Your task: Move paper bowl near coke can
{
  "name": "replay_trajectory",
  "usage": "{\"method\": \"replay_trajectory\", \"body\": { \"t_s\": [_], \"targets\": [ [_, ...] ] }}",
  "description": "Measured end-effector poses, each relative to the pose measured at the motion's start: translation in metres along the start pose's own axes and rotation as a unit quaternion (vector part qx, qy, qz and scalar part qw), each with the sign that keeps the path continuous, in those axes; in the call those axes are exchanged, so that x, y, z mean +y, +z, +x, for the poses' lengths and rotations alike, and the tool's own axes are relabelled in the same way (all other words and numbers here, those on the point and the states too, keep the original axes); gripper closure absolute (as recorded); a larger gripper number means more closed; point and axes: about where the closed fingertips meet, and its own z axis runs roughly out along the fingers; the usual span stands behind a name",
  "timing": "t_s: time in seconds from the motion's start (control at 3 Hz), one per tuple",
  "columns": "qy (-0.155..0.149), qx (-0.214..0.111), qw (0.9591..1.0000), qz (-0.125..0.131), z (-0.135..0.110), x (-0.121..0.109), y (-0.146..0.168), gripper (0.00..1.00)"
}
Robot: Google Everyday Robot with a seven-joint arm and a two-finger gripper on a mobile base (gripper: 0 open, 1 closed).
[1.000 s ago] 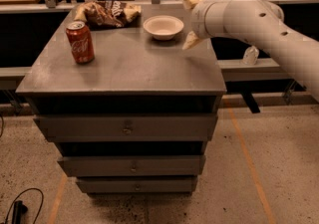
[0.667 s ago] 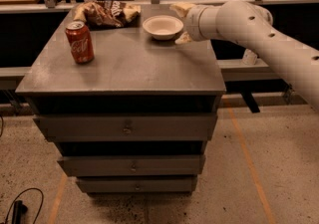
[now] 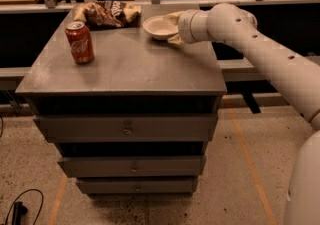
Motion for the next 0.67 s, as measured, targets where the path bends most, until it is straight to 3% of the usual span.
{"method": "replay_trajectory", "body": {
  "t_s": [0.33,0.67],
  "targets": [
    [-0.001,-0.004,1.0,-0.006,0.0041,0.0043,0.012,0.67],
    [-0.002,-0.012,0.9999,-0.009,0.0056,0.0066,0.0206,0.98]
  ]
}}
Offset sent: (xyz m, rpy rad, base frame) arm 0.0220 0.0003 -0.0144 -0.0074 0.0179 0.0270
